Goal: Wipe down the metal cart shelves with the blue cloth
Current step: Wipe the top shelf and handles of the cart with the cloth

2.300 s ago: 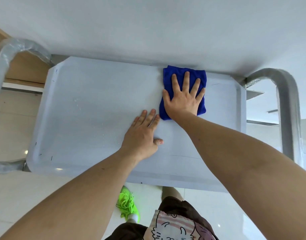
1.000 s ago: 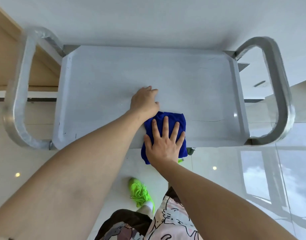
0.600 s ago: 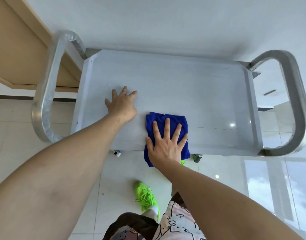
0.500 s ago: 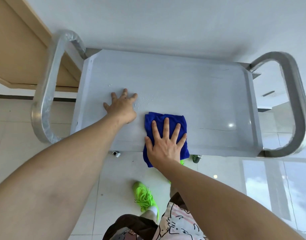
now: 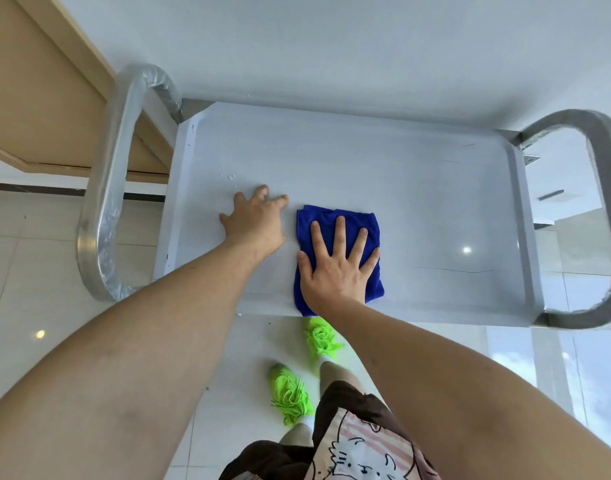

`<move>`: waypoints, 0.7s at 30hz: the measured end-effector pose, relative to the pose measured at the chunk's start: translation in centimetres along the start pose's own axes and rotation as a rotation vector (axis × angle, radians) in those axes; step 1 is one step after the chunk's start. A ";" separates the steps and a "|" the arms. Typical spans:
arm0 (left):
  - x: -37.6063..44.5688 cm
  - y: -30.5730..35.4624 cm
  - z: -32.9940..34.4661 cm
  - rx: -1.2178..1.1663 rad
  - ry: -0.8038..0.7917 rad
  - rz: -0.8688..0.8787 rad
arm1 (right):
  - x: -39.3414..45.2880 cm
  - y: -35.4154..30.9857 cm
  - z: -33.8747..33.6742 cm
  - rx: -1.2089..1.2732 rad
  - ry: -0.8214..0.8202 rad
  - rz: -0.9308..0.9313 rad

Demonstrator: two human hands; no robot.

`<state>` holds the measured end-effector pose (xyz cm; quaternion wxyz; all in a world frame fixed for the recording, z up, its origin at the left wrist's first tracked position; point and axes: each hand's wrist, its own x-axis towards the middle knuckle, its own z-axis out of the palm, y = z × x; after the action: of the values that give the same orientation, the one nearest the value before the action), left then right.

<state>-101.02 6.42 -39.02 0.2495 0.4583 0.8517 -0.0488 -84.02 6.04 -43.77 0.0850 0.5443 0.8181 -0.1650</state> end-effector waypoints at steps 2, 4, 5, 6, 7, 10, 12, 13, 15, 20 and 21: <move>-0.3 0.2 0.3 -0.001 -0.011 -0.008 | 0.4 0.2 0.0 -0.012 -0.010 -0.002; -0.5 0.4 0.6 -0.001 -0.028 -0.011 | 0.8 0.4 0.0 -0.017 -0.017 0.005; -0.4 0.4 0.5 -0.003 -0.030 -0.012 | 1.4 0.4 -0.2 -0.012 -0.019 0.008; -0.2 0.5 0.3 -0.011 -0.027 -0.014 | 2.1 0.2 -0.4 -0.007 -0.018 0.009; 0.1 0.5 0.0 -0.020 -0.023 -0.016 | 2.9 -0.1 -0.7 -0.004 -0.015 0.010; 0.4 0.7 -0.3 -0.011 -0.039 -0.001 | 5.2 -0.5 -1.5 -0.007 -0.011 0.025; 0.2 0.8 -0.3 0.007 -0.043 0.010 | 6.6 -0.6 -2.0 -0.014 -0.018 0.020; 0.1 0.7 -0.4 0.013 -0.037 0.011 | 7.4 -0.7 -2.3 -0.012 -0.021 0.012; 0.1 0.5 -0.7 0.028 -0.022 0.008 | 9.0 -1.3 -3.1 -0.007 -0.020 -0.007; 0.7 0.9 -1.4 0.059 0.000 0.023 | 13.0 -2.4 -4.4 -0.001 0.023 -0.003; 0.9 1.1 -1.4 0.057 -0.010 0.019 | 13.6 -2.4 -4.5 -0.004 0.023 -0.001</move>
<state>-101.07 8.14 -38.03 0.2410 0.4731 0.8443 -0.0732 -91.44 18.58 -43.49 0.0764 0.5456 0.8196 -0.1571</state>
